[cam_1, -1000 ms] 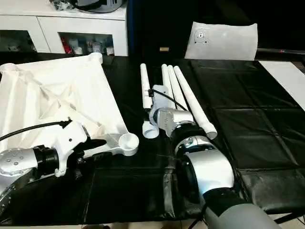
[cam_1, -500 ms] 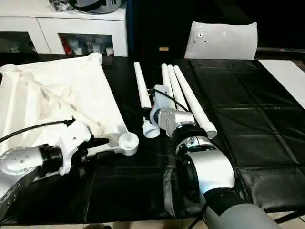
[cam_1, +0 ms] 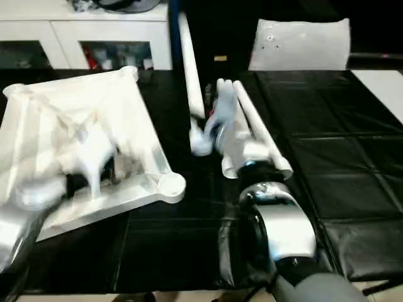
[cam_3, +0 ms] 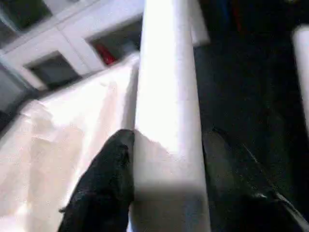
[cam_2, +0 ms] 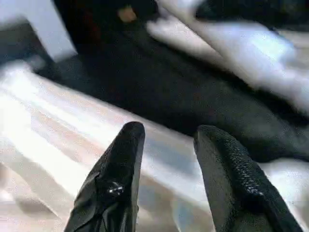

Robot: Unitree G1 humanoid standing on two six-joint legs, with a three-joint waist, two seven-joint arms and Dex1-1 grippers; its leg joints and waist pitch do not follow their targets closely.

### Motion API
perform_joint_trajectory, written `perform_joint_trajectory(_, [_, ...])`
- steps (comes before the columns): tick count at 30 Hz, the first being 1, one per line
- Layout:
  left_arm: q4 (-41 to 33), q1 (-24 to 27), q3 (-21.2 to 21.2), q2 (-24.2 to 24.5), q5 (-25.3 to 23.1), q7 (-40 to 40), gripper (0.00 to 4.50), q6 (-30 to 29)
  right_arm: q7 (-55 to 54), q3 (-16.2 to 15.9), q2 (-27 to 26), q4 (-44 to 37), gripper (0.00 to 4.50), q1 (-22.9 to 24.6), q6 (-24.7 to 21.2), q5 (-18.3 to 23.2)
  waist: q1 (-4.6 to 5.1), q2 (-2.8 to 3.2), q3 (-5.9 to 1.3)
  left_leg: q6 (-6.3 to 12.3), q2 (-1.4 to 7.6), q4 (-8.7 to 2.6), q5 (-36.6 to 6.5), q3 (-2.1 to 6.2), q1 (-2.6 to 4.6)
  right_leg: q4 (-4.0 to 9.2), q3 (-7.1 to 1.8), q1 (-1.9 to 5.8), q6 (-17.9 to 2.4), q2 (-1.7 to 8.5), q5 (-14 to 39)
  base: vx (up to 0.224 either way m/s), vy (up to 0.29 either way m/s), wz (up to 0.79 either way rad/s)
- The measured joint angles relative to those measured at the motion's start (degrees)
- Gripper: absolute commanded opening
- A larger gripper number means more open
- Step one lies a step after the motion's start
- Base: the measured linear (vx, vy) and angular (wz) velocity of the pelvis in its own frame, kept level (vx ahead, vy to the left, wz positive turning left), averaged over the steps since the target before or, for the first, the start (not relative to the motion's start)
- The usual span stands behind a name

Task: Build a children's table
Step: Pick table leg

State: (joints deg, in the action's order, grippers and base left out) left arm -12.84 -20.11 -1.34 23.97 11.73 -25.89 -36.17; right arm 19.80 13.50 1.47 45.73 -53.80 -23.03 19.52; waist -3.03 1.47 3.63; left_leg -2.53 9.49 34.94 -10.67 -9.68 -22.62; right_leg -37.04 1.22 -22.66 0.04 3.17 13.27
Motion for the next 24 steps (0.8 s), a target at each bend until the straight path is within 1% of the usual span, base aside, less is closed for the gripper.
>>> perform_joint_trajectory(2, [0.54, -1.95, 2.34, -2.71, 2.3, 1.09, 2.28, -0.65, 3.02, 0.55, 0.6, -4.73, 1.83, 2.48, -2.03, 2.86, -0.15, 0.02, 0.01, 0.01, -0.01, 0.02, 0.0, -0.01, 0.0, 0.01, -0.01, 0.01, -0.03, 0.01, -0.02, 0.0, 0.0, 0.0])
perform_joint_trajectory(3, [1.06, -3.21, 3.41, -4.29, 4.0, 1.43, 2.32, -1.49, 5.18, 0.5, 1.09, -8.28, 1.83, 4.47, -3.25, 4.64, -0.35, 0.01, 0.0, 0.01, 0.0, 0.02, 0.0, -0.01, -0.01, 0.02, 0.0, 0.0, -0.07, 0.01, -0.04, 0.0, 0.0, 0.0])
perform_joint_trajectory(4, [1.62, -4.71, 4.14, -6.38, 5.53, 1.41, 2.32, -2.06, 8.47, 0.27, 1.93, -13.36, 1.83, 8.02, -3.35, 6.49, -0.96, -0.06, 0.0, 0.06, 0.02, 0.03, 0.04, 0.01, -0.06, 0.04, 0.1, 0.05, -0.08, 0.03, -0.04, 0.0, 0.0, 0.0])
perform_joint_trajectory(5, [1.94, -6.11, 4.36, -7.53, 7.01, 1.17, 2.59, -2.39, 12.08, 0.01, 2.3, -17.86, 1.83, 11.36, -3.55, 8.47, -1.36, -0.05, 0.01, 0.08, 0.03, 0.04, 0.04, -0.04, -0.08, 0.05, 0.09, 0.02, -0.07, 0.06, -0.05, 0.0, 0.0, 0.0])
perform_joint_trajectory(6, [1.94, -6.76, 4.37, -7.78, 7.77, 1.09, 2.69, -2.44, 13.77, -0.23, 2.31, -19.27, 1.83, 12.43, -3.78, 9.45, -1.36, 0.0, 0.03, 0.11, 0.02, 0.06, 0.06, -0.06, -0.08, 0.03, 0.07, 0.01, -0.07, 0.07, -0.07, 0.0, 0.0, 0.0])
perform_joint_trajectory(8, [2.55, -8.76, 5.01, -11.28, 11.66, 0.23, 2.68, -3.53, 17.83, -0.64, 4.1, -24.98, 1.82, 16.49, -5.29, 11.6, -1.6, 0.0, 0.02, 0.17, 0.02, 0.07, 0.1, -0.08, -0.08, 0.05, 0.07, 0.01, -0.12, 0.08, -0.11, 0.0, 0.0, 0.0])
perform_joint_trajectory(9, [2.67, -9.29, 5.32, -12.91, 13.76, -0.18, 2.79, -4.09, 19.6, -0.68, 4.74, -27.9, 1.82, 18.56, -6.52, 12.87, -1.81, 0.01, 0.02, 0.17, 0.02, 0.07, 0.1, -0.08, -0.08, 0.04, 0.07, 0.01, -0.13, 0.08, -0.12, 0.0, 0.0, 0.0])
perform_joint_trajectory(10, [2.66, -9.67, 5.68, -14.25, 15.7, -0.35, 2.79, -4.7, 21.23, -0.82, 5.12, -30.21, 1.82, 20.35, -7.69, 14.18, -1.95, 0.0, 0.02, 0.17, 0.02, 0.08, 0.11, -0.08, -0.08, 0.04, 0.07, 0.02, -0.13, 0.08, -0.13, 0.0, 0.0, 0.0])
perform_joint_trajectory(11, [2.71, -10.13, 6.29, -15.28, 17.86, -0.57, 3.08, -5.64, 22.67, -1.09, 5.17, -32.18, 1.82, 21.83, -8.99, 15.5, -1.84, 0.01, 0.02, 0.17, 0.03, 0.08, 0.13, -0.09, -0.06, 0.01, 0.06, 0.0, -0.15, 0.08, -0.16, 0.0, 0.0, 0.0])
perform_joint_trajectory(13, [2.72, -10.83, 7.21, -16.56, 20.66, -0.72, 3.12, -7.03, 23.51, -1.02, 5.48, -34.55, 1.82, 23.43, -10.83, 17.36, -1.59, 0.07, 0.03, 0.16, 0.07, 0.07, 0.18, -0.09, -0.03, -0.01, 0.04, -0.02, -0.15, 0.03, -0.22, 0.0, 0.0, 0.0])
perform_joint_trajectory(15, [2.76, -11.66, 9.42, -18.6, 24.1, -0.34, 3.41, -8.78, 24.87, -0.78, 6.1, -39.22, 1.82, 26.15, -13.26, 20.73, -1.72, 0.1, 0.02, 0.17, 0.09, 0.05, 0.2, -0.09, 0.0, -0.01, 0.06, 0.01, -0.15, 0.03, -0.22, 0.0, 0.0, 0.0])
perform_joint_trajectory(16, [2.81, -11.95, 10.47, -19.34, 25.56, 0.0, 3.41, -9.29, 25.59, -0.81, 6.23, -41.26, 1.82, 27.27, -14.17, 22.17, -1.73, 0.11, 0.01, 0.17, 0.1, 0.04, 0.2, -0.08, 0.01, 0.0, 0.07, 0.02, -0.15, 0.02, -0.22, 0.0, 0.0, 0.0])
perform_joint_trajectory(17, [2.85, -12.01, 11.26, -19.57, 26.71, 0.2, 3.51, -9.81, 26.22, -0.92, 6.22, -42.55, 1.82, 27.7, -14.99, 23.38, -1.57, 0.13, 0.0, 0.17, 0.1, 0.05, 0.2, -0.09, 0.04, 0.0, 0.05, 0.04, -0.15, 0.02, -0.23, 0.0, 0.0, 0.0])
perform_joint_trajectory(20, [3.11, -12.07, 12.85, -20.66, 29.62, 0.6, 3.68, -10.57, 27.32, -1.53, 6.61, -45.79, 1.82, 29.17, -16.26, 25.38, -1.72, 0.13, 0.0, 0.19, 0.09, 0.06, 0.22, -0.09, 0.04, 0.03, 0.05, 0.07, -0.14, 0.02, -0.23, 0.0, 0.0, 0.0])
perform_joint_trajectory(24, [3.12, -13.08, 13.9, -21.52, 33.14, 0.74, 4.02, -11.96, 28.13, -2.88, 6.6, -47.13, 1.82, 30.18, -18.02, 25.94, -1.95, 0.13, 0.0, 0.19, 0.07, 0.06, 0.22, -0.09, 0.01, 0.05, 0.06, 0.07, -0.14, 0.04, -0.23, 0.0, 0.0, 0.0])
